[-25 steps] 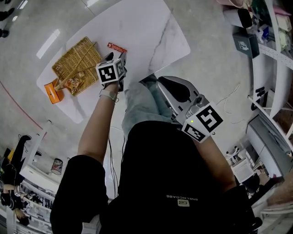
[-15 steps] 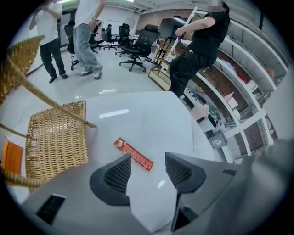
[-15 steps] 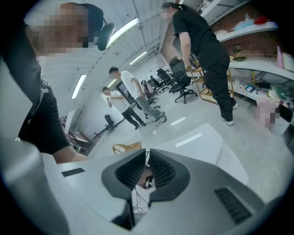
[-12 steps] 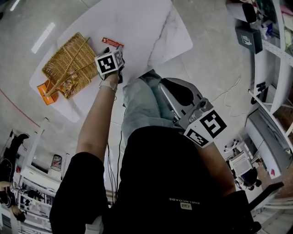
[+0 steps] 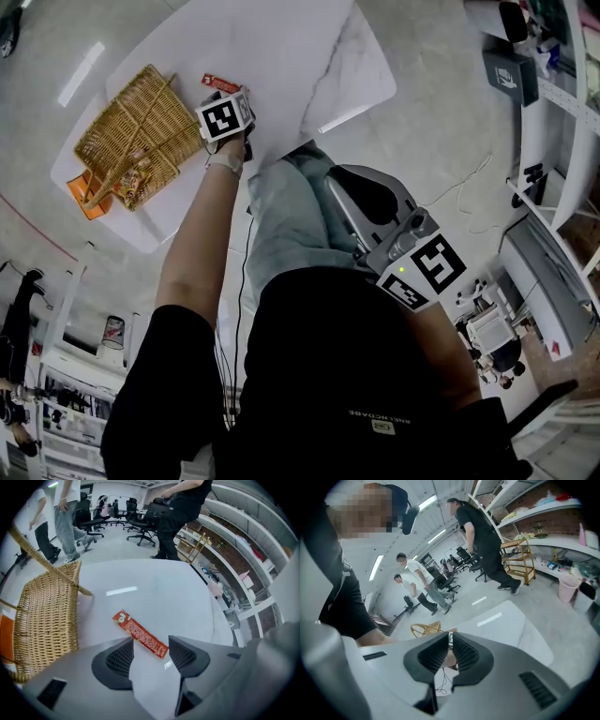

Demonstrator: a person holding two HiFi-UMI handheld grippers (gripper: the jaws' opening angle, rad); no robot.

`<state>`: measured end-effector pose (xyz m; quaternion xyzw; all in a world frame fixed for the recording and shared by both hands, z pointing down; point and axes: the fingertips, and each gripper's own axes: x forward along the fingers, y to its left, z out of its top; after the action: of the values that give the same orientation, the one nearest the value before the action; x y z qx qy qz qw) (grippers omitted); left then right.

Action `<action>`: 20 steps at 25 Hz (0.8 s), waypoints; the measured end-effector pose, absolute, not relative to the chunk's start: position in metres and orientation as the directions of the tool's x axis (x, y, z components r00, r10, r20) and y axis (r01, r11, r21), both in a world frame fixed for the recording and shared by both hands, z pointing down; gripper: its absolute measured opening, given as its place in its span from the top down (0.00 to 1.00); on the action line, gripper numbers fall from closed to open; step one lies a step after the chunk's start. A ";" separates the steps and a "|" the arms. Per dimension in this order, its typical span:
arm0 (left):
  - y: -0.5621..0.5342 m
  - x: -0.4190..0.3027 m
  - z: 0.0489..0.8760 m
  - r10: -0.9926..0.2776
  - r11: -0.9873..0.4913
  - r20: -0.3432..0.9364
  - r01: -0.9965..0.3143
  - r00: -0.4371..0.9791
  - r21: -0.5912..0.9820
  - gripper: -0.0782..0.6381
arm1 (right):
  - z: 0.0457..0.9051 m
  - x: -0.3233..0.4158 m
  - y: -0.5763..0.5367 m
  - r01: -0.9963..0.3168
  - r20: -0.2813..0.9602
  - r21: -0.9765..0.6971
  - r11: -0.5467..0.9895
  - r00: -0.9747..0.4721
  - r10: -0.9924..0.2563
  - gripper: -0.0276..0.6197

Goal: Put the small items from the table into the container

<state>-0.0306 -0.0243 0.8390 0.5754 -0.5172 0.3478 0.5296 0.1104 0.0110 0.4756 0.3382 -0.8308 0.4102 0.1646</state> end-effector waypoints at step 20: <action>-0.028 -0.037 0.859 -0.244 0.150 0.952 -0.963 0.185 0.225 0.59 | 0.491 0.114 0.017 -0.713 0.573 -0.582 0.391 -0.701 -0.424 0.94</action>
<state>-0.0366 -0.0281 0.8593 0.5572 -0.5413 0.3386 0.5309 0.1144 0.0174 0.4909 0.3479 -0.8168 0.4283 0.1685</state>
